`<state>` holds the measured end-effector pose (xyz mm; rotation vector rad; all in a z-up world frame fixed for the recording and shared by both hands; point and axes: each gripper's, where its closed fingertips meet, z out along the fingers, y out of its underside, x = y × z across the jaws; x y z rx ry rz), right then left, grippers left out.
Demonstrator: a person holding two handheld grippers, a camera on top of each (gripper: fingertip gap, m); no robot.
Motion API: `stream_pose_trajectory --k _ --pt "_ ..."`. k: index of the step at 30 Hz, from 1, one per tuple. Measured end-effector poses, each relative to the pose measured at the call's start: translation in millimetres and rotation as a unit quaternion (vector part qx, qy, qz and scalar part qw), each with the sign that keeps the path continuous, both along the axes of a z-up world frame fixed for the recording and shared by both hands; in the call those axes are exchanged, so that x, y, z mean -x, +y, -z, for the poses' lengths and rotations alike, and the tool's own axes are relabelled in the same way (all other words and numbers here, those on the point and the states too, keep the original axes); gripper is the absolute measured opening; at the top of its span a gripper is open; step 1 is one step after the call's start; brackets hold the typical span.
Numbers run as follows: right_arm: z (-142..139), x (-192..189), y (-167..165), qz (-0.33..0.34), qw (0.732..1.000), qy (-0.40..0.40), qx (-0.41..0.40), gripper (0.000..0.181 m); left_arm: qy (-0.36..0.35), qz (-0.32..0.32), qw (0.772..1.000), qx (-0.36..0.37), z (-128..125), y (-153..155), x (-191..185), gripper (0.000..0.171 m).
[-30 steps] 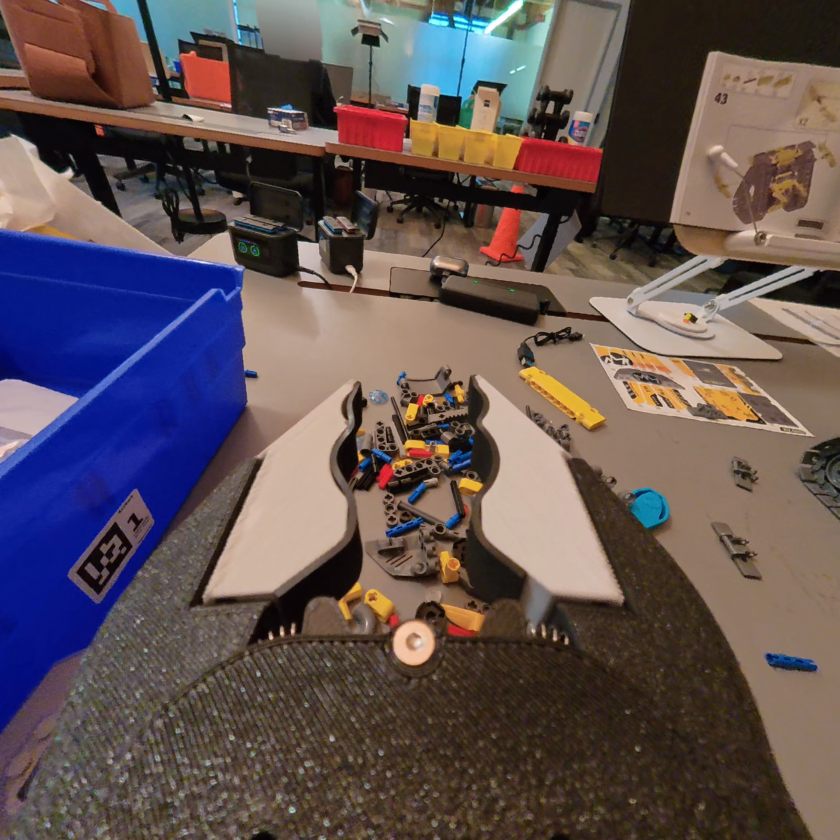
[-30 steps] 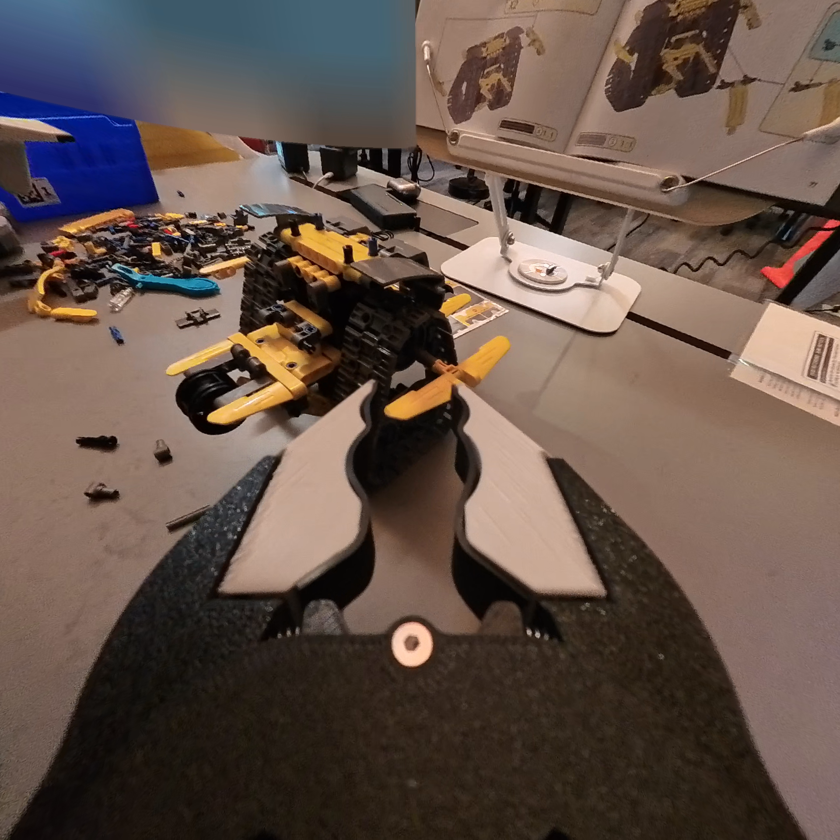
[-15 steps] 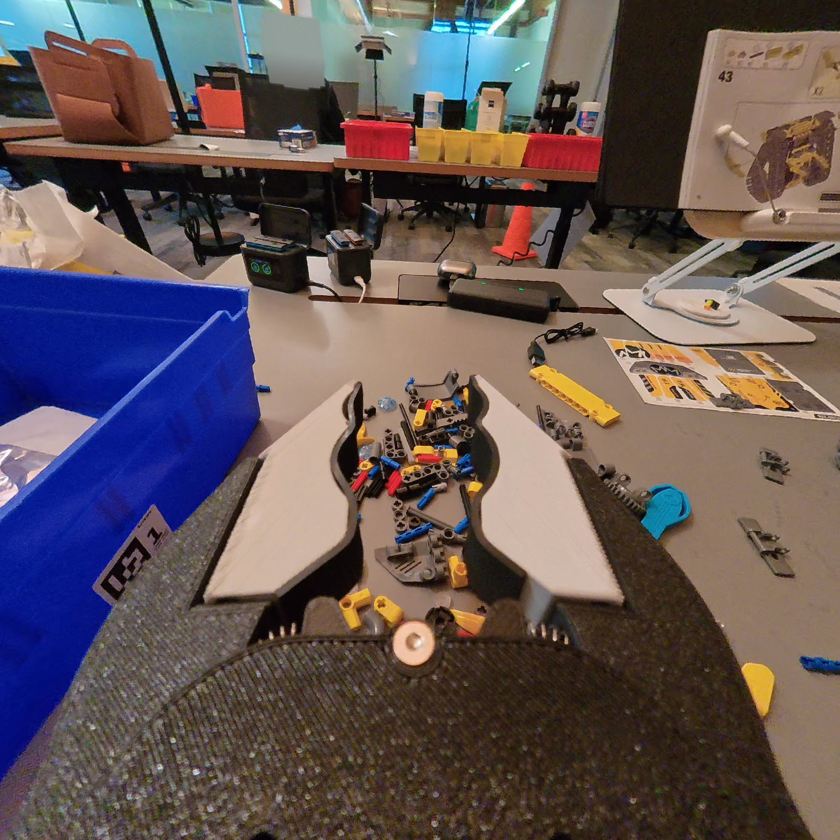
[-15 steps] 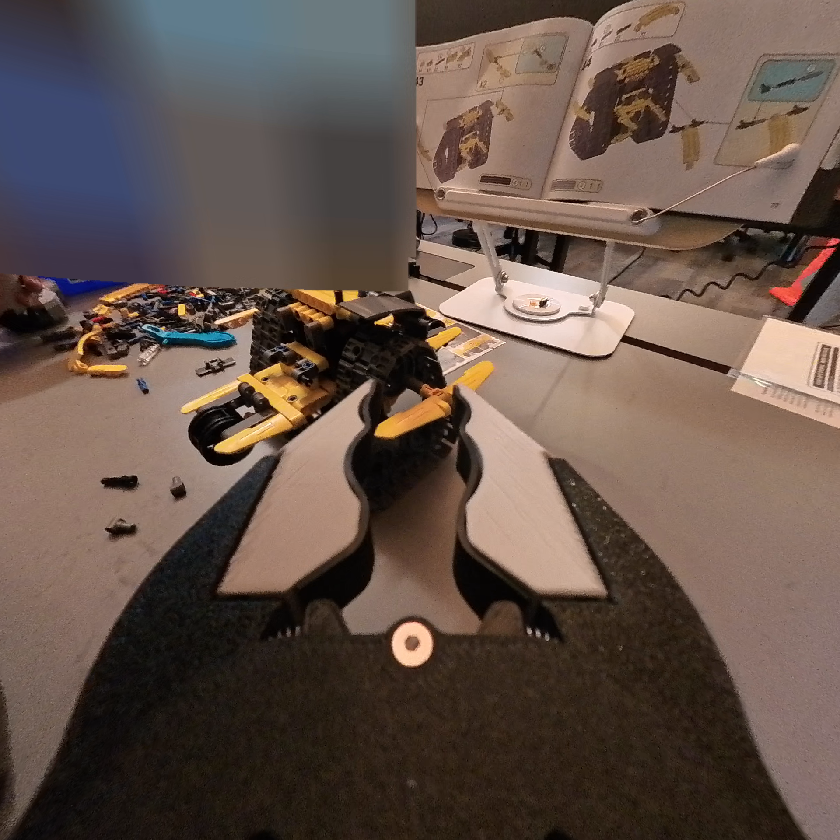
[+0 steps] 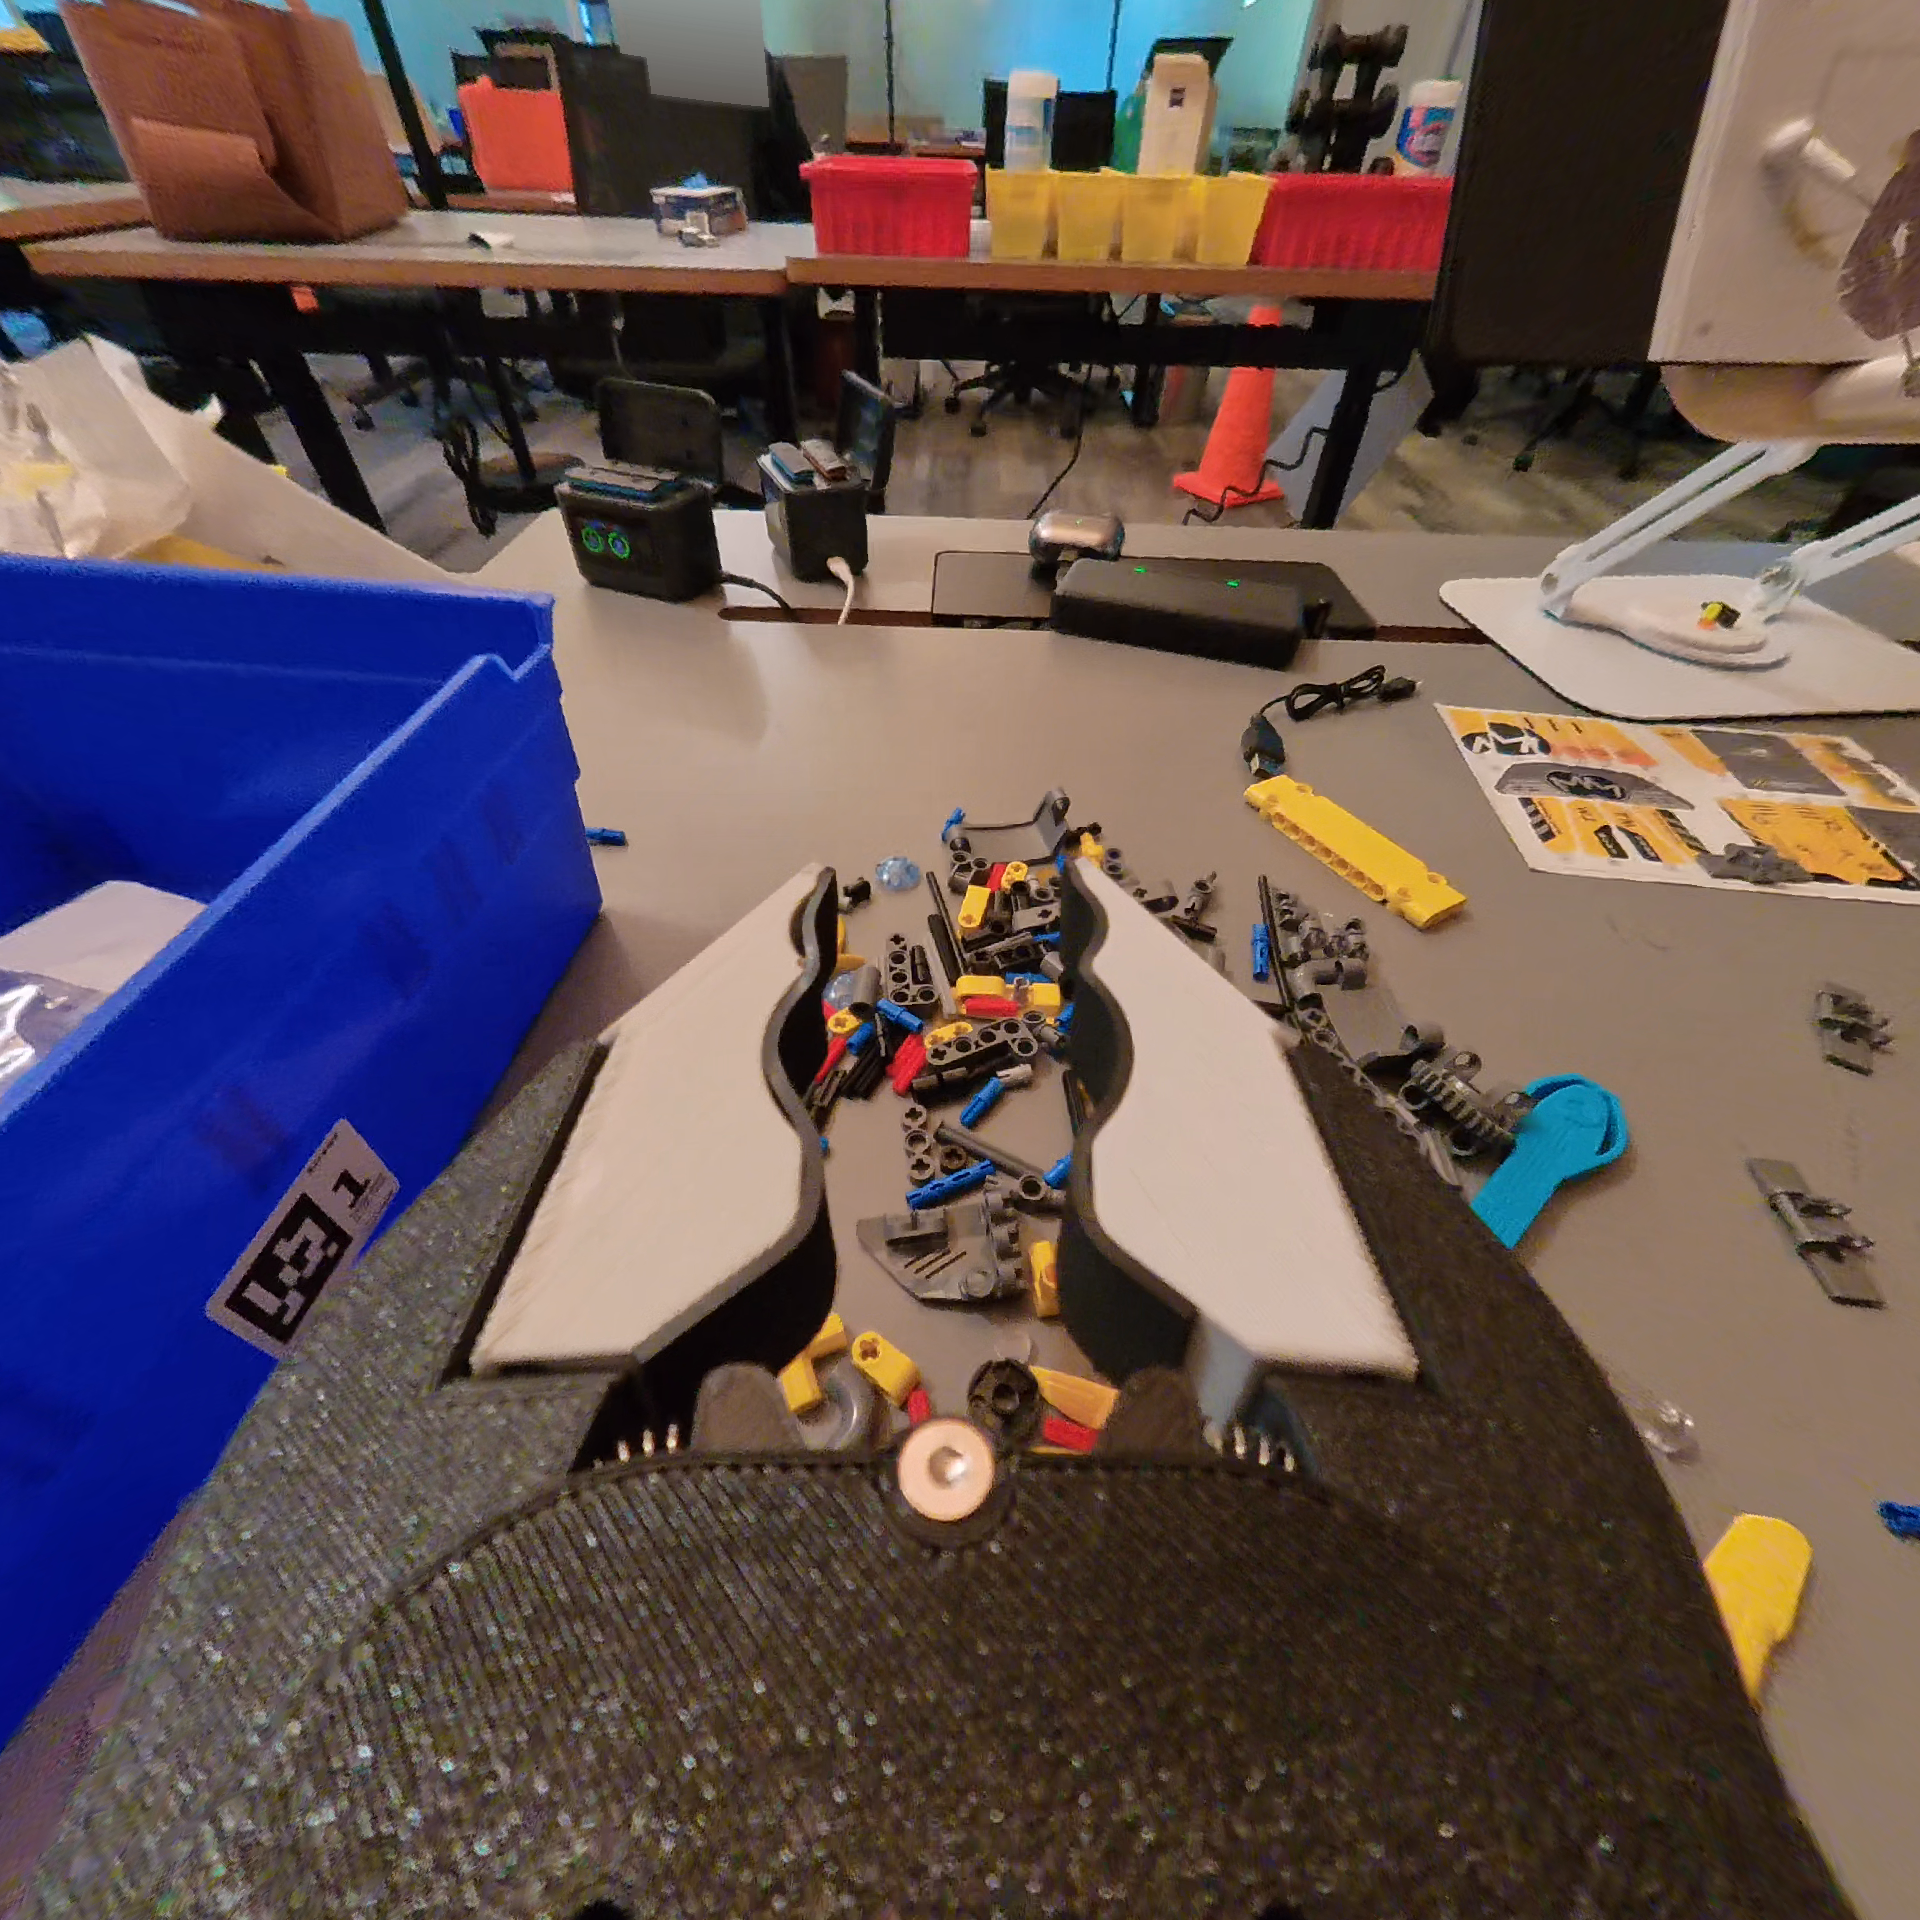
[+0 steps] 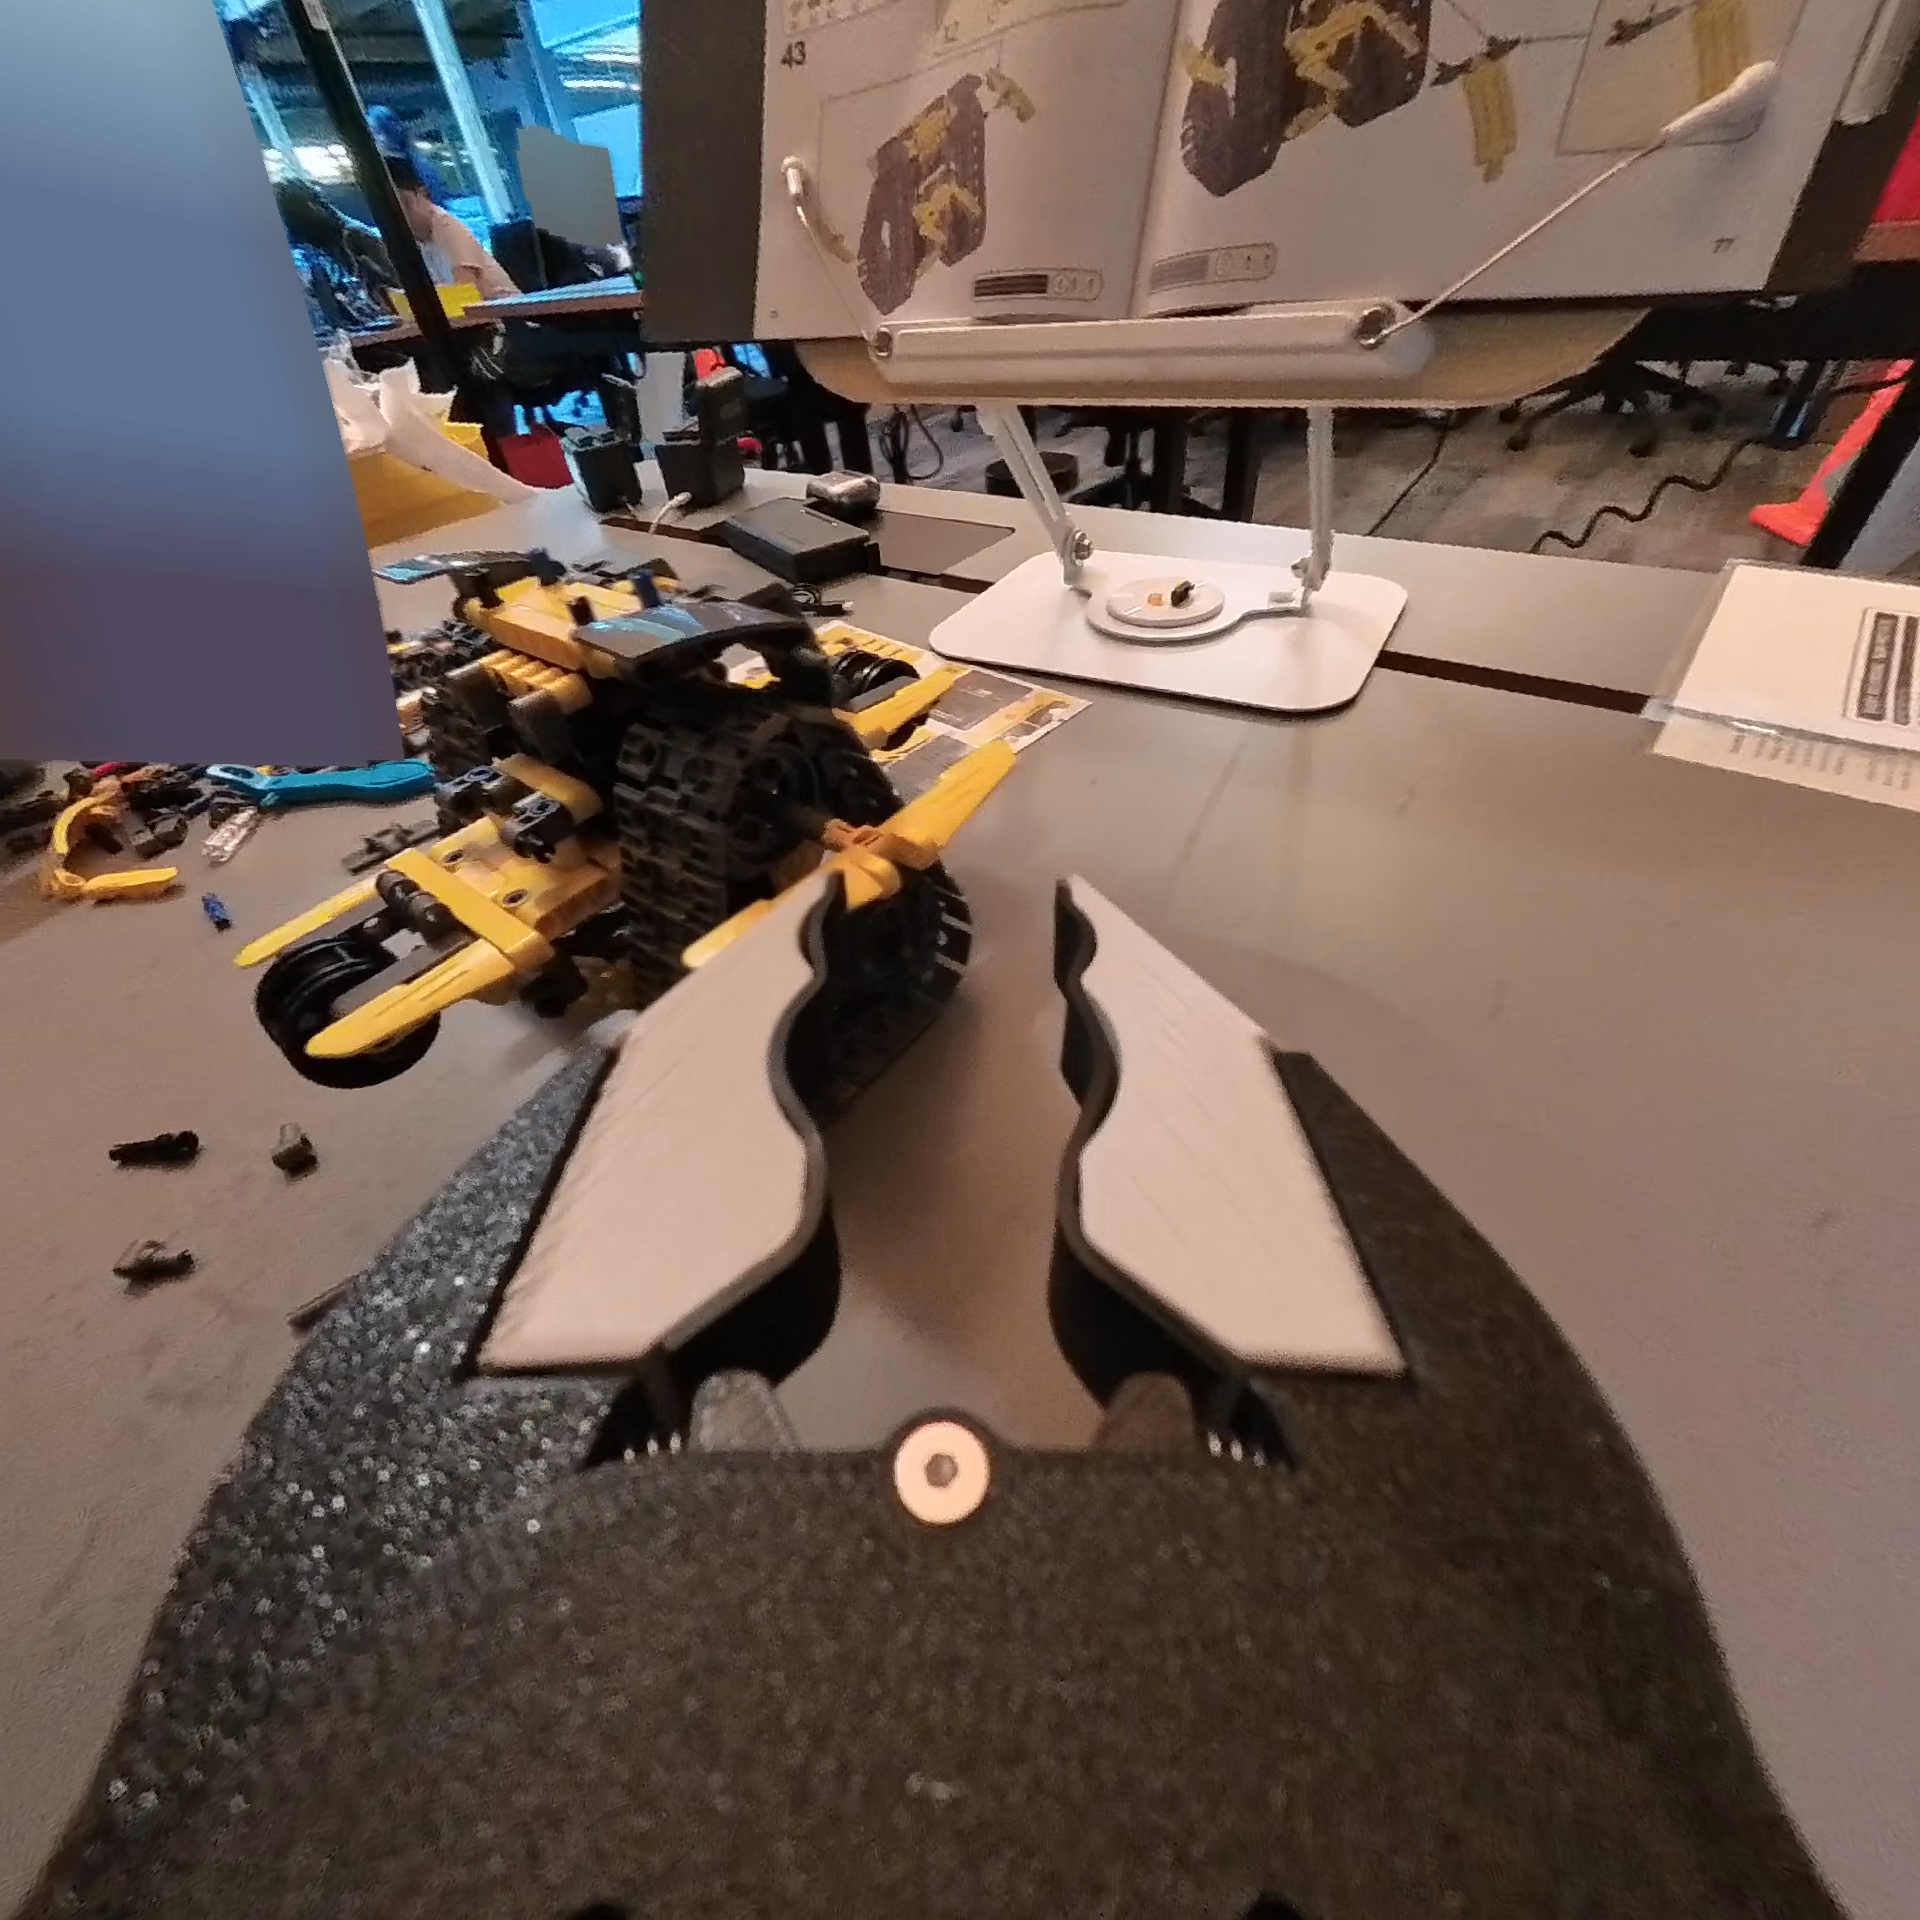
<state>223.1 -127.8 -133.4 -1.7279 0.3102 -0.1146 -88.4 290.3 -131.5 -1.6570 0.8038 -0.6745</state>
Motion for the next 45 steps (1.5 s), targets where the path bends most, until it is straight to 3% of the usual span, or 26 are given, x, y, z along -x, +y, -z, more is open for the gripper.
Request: stream_pose_trajectory --k 6,15,27,29,33,37,39,42,45 --pt "2 -5 -1 0.001 1.0 0.026 -0.005 0.044 0.012 0.008 1.0 0.004 4 -3 -5 0.038" --pt "-4 7 5 -0.022 1.0 -0.016 -0.004 0.048 -0.038 -0.005 0.999 -0.028 -18 -4 3 0.032" --pt "1 6 5 -0.021 1.0 -0.007 0.004 0.05 0.003 -0.049 0.998 -0.03 -9 7 11 0.018" --pt "1 6 5 -0.023 1.0 -0.003 0.004 0.051 0.009 -0.061 0.998 -0.019 -3 13 13 0.017" --pt "1 5 6 -0.025 1.0 0.001 0.004 0.051 0.022 -0.051 0.995 0.088 21 24 8 0.009" --pt "0 5 4 -0.021 1.0 -0.009 0.005 0.051 0.128 -0.037 0.982 0.135 25 33 6 0.008" --pt "0 5 4 -0.02 1.0 -0.008 0.005 0.051 0.166 -0.019 0.974 0.152 25 37 -1 0.0" --pt "0 5 3 -0.018 1.0 -0.007 0.006 0.051 0.254 0.006 0.943 0.214 46 41 -9 0.0" --pt "-1 6 0 -0.014 1.0 -0.01 0.007 0.05 0.335 -0.006 0.917 0.216 67 60 -8 0.0"
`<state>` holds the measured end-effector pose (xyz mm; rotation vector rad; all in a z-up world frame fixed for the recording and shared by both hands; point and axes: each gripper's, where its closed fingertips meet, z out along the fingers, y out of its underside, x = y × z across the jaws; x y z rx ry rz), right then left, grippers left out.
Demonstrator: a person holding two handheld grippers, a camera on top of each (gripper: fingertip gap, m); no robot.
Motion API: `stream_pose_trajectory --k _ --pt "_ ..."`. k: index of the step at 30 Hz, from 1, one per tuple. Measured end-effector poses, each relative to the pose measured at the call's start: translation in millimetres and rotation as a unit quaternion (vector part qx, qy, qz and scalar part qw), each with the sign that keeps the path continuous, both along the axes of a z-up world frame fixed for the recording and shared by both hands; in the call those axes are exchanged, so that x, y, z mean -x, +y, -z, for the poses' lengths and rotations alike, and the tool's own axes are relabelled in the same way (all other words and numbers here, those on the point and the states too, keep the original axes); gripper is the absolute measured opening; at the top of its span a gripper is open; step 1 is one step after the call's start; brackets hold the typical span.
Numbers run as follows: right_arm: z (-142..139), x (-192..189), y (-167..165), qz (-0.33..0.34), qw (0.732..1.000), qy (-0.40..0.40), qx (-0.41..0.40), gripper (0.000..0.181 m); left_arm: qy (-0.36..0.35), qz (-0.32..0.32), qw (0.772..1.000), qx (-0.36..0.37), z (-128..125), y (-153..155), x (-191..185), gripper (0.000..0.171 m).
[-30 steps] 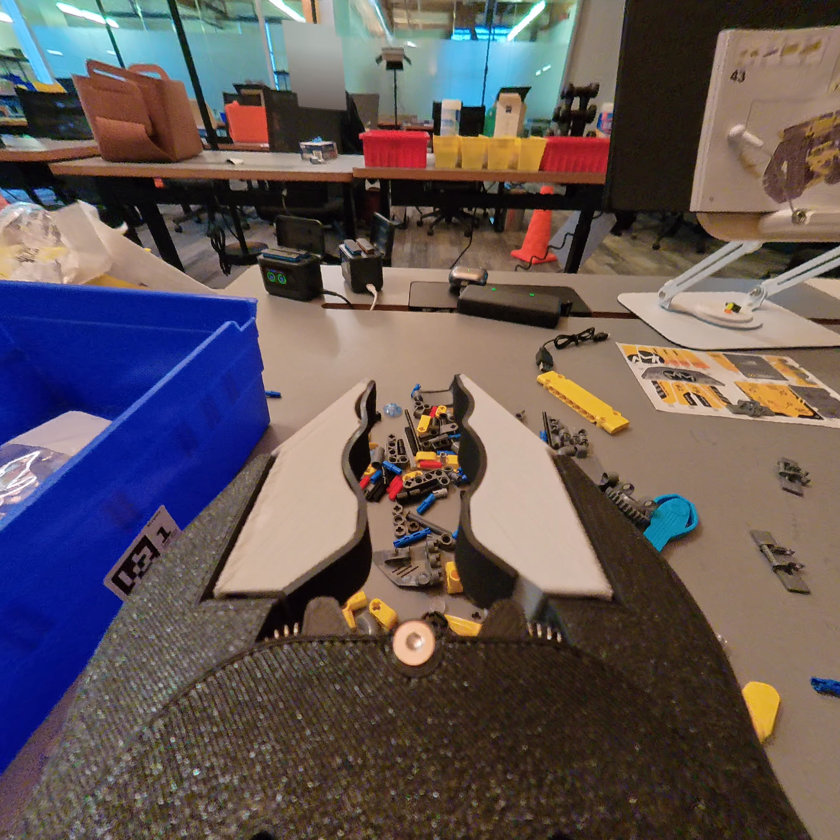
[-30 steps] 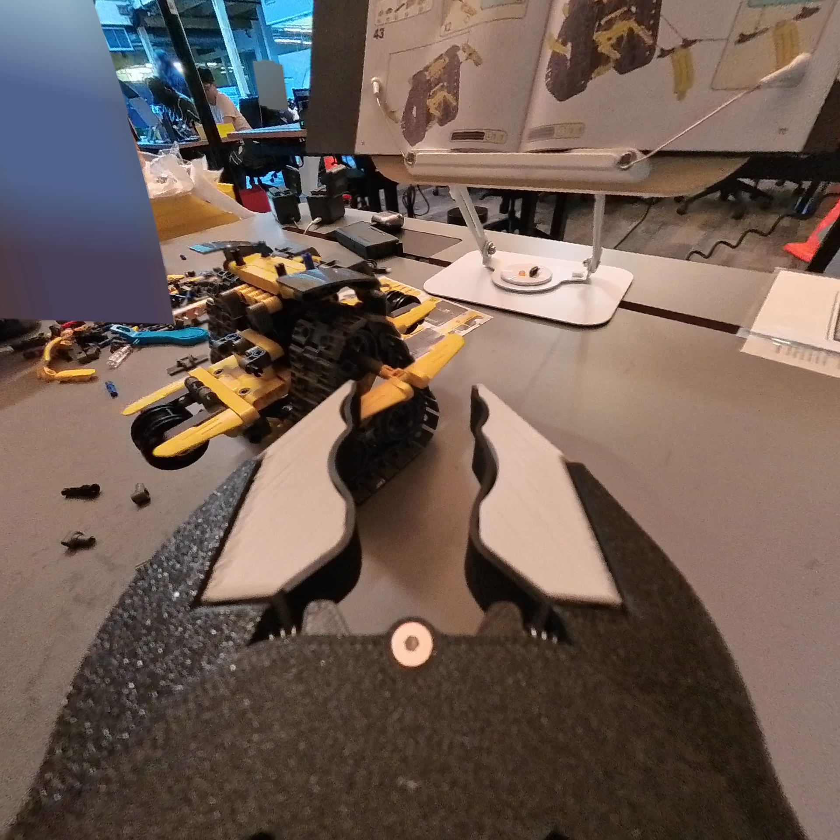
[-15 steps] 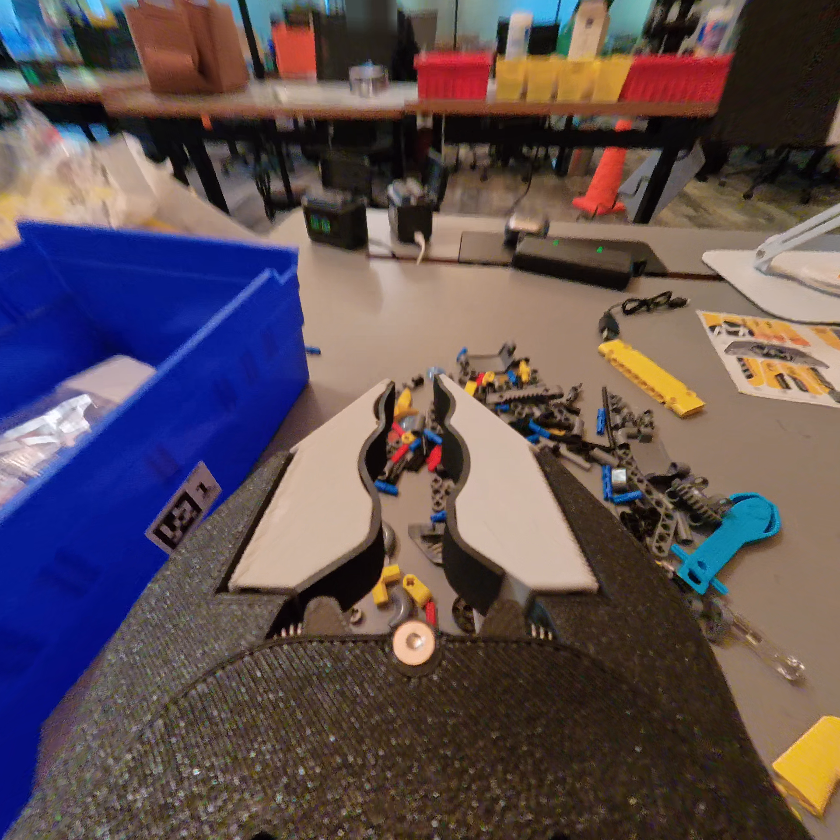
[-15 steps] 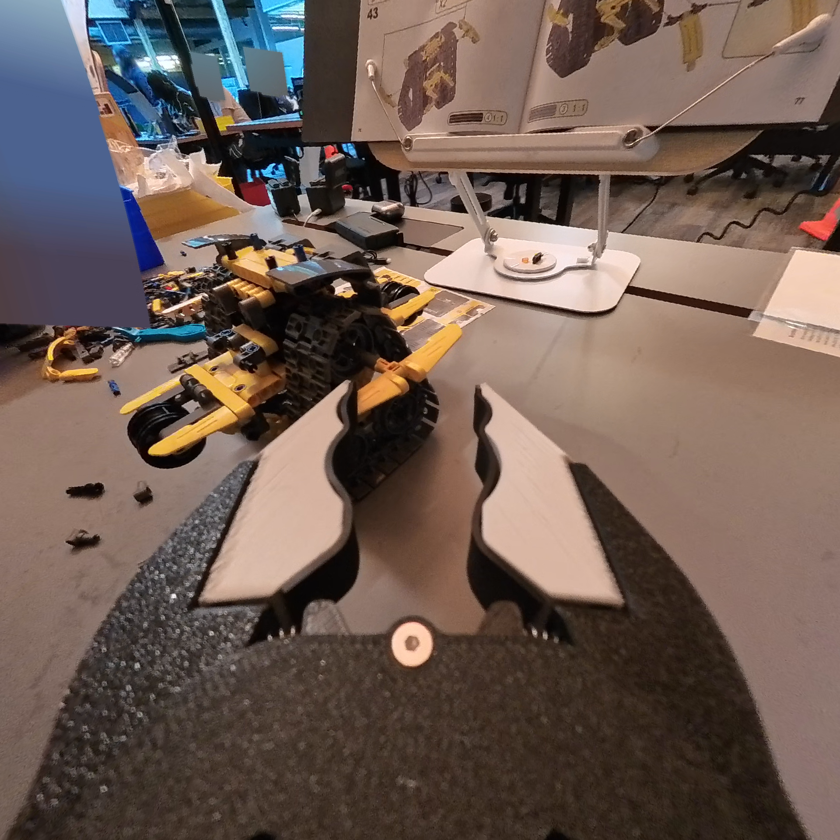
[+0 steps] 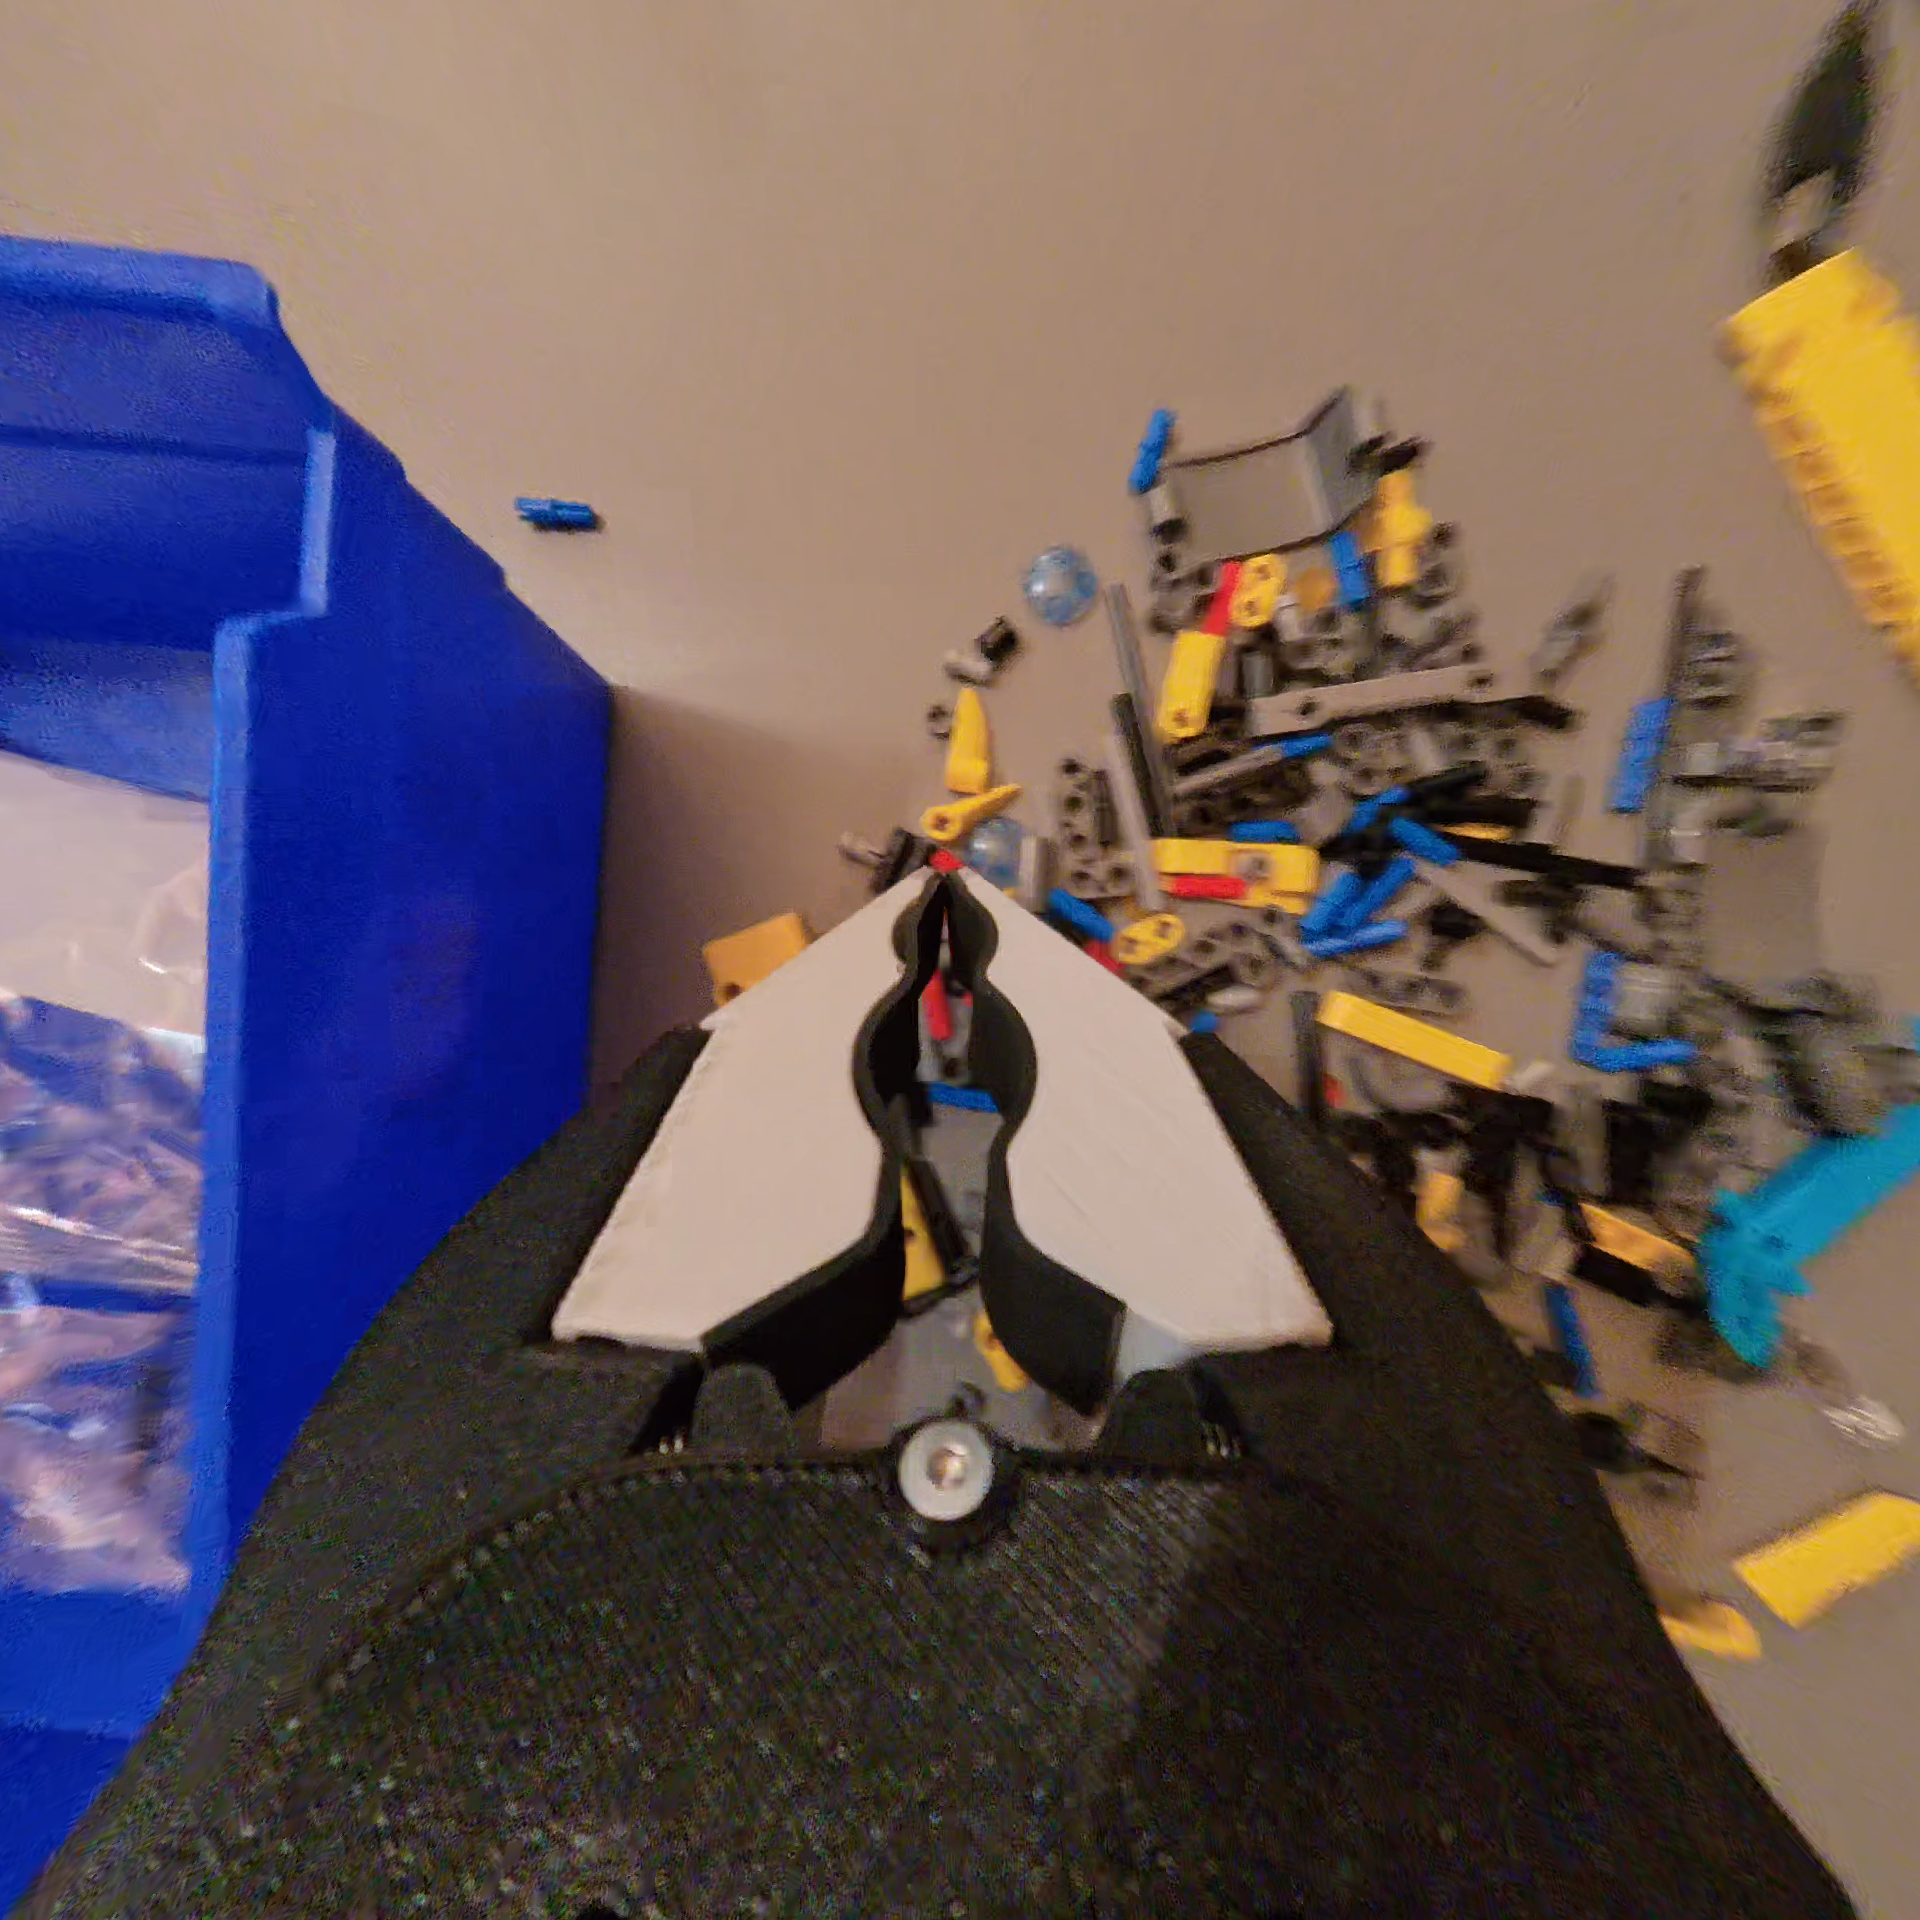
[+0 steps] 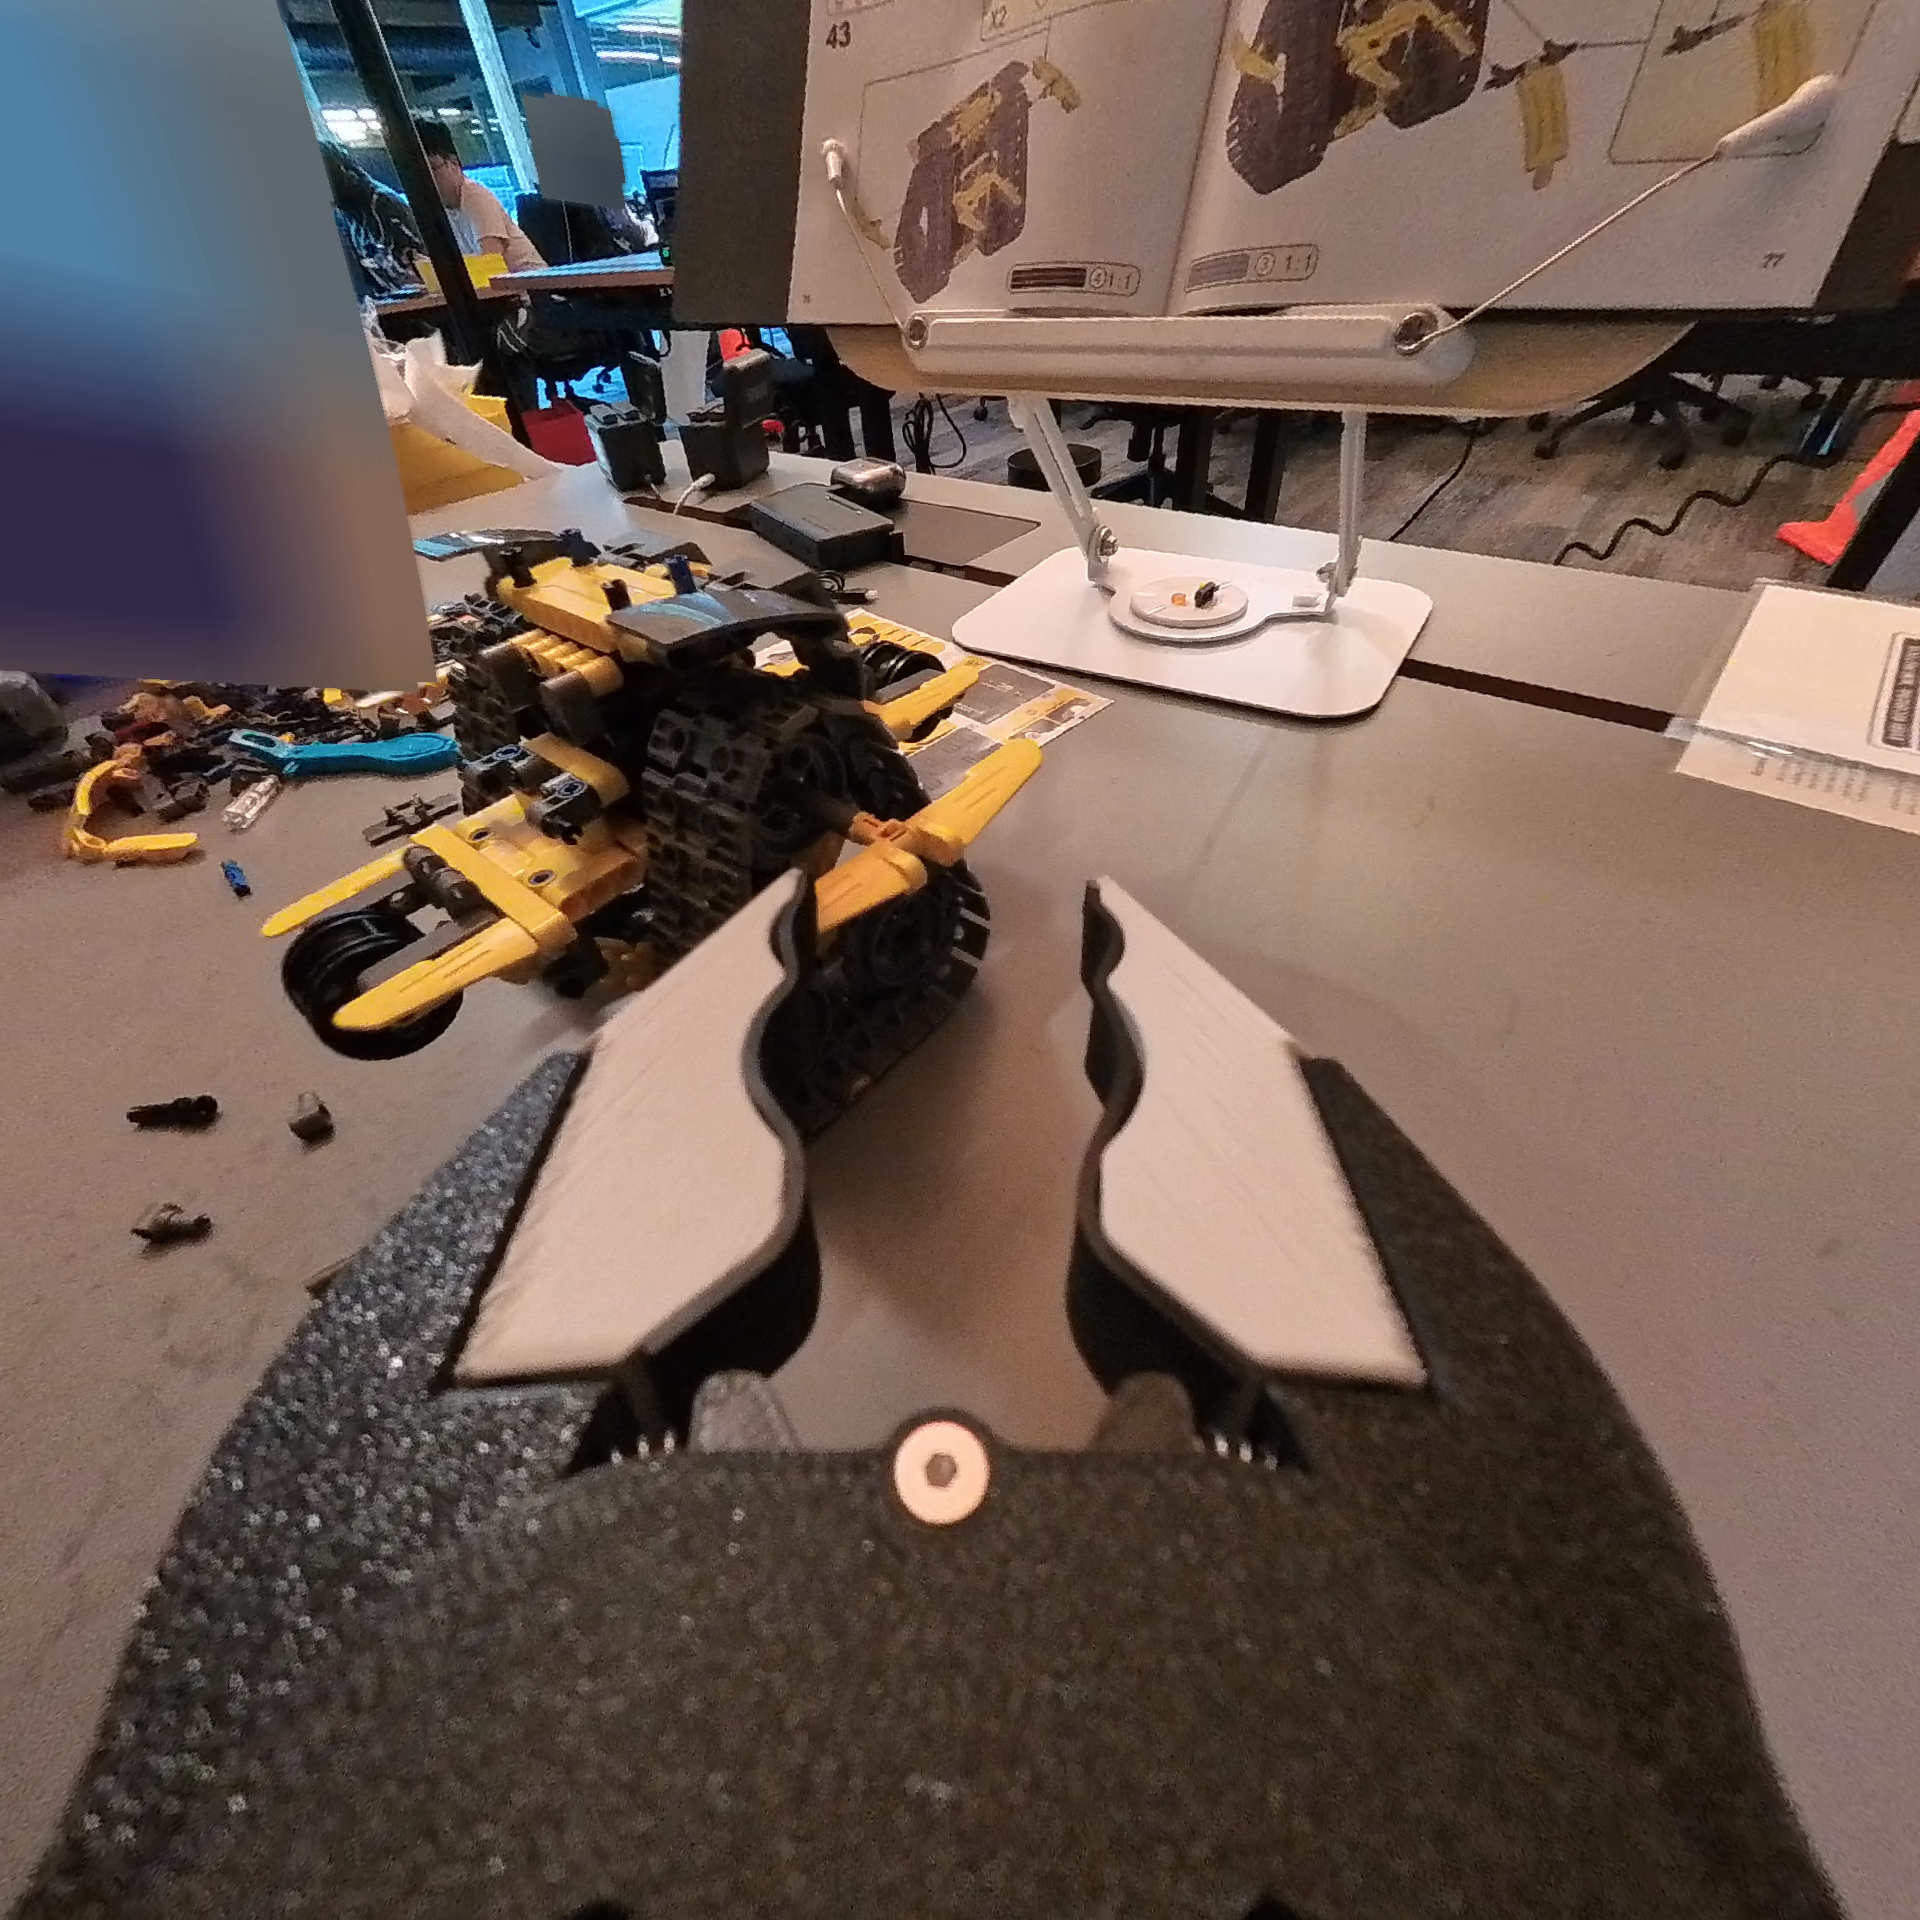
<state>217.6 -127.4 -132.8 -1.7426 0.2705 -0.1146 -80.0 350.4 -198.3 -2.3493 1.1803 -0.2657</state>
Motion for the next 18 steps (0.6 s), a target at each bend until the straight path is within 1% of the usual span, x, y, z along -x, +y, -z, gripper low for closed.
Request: stream_pose_trajectory --k 2,6,8,12,18 --pt "0 -1 -3 0.008 1.0 -0.008 0.003 0.05 0.047 -0.008 0.999 0.002 11 13 6 0.0" --pt "-5 -10 -11 0.037 0.999 -0.02 0.0 0.051 0.066 -0.019 0.998 -0.003 18 26 15 0.002" --pt "-7 -12 -13 0.041 0.999 -0.014 -0.009 0.051 0.062 -0.025 0.998 0.007 21 25 19 0.006" --pt "-7 -13 -14 0.036 0.999 0.007 -0.019 0.05 0.035 -0.022 0.999 0.017 16 20 21 0.012" --pt "-9 -13 -14 0.035 0.999 0.004 -0.021 0.05 0.025 -0.004 0.999 0.036 20 12 17 0.013"
